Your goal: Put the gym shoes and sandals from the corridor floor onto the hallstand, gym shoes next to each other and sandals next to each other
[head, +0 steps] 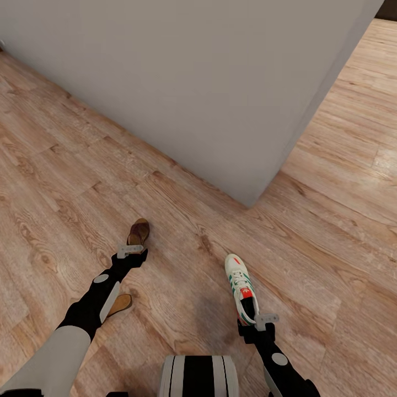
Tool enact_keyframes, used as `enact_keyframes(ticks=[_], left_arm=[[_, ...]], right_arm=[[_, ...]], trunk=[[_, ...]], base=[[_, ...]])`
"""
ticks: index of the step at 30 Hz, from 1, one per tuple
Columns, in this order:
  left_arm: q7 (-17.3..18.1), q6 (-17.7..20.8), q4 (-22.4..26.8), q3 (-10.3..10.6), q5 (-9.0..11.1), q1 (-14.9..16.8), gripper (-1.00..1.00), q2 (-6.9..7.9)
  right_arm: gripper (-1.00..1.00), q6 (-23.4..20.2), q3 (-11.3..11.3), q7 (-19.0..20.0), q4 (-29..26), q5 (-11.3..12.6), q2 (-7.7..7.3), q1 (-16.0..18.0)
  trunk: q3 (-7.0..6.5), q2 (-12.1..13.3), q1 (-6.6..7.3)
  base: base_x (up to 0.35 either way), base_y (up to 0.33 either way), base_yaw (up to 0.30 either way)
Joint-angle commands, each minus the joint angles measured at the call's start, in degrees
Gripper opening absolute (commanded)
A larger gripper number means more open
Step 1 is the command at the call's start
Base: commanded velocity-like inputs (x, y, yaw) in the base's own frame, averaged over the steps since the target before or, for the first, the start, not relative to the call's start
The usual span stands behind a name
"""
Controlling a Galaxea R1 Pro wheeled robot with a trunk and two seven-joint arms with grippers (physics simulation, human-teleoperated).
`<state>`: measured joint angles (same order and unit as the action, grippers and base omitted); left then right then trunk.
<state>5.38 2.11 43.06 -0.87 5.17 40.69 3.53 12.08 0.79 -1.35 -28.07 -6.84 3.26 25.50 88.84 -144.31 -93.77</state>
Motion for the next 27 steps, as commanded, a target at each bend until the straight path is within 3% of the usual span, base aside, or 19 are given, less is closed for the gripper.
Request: enact_keyframes(ticks=[1,24,27], left_arm=[[0.33,0.23,0.05,-0.09,0.54,0.01,1.0,0.0],[0.33,0.18,0.01,-0.11,0.63,0.01,1.0,-0.01],[0.27,0.18,0.0,-0.12,0.56,0.01,1.0,-0.01]], right_arm=[[-1.0,0.13,0.09,-0.14,0.03,-0.55,0.02,0.01],[-1.0,0.13,0.09,-0.07,-0.05,-0.53,-0.01,0.0],[-1.0,0.13,0.09,-0.06,-0.05,-0.47,-0.01,0.0]], trunk=[[0.03,-0.01,0.01],[0.03,-0.01,0.01],[-0.64,0.03,0.09]], base=[[0.0,0.0,0.0],[0.0,0.0,0.0],[0.0,0.0,0.0]])
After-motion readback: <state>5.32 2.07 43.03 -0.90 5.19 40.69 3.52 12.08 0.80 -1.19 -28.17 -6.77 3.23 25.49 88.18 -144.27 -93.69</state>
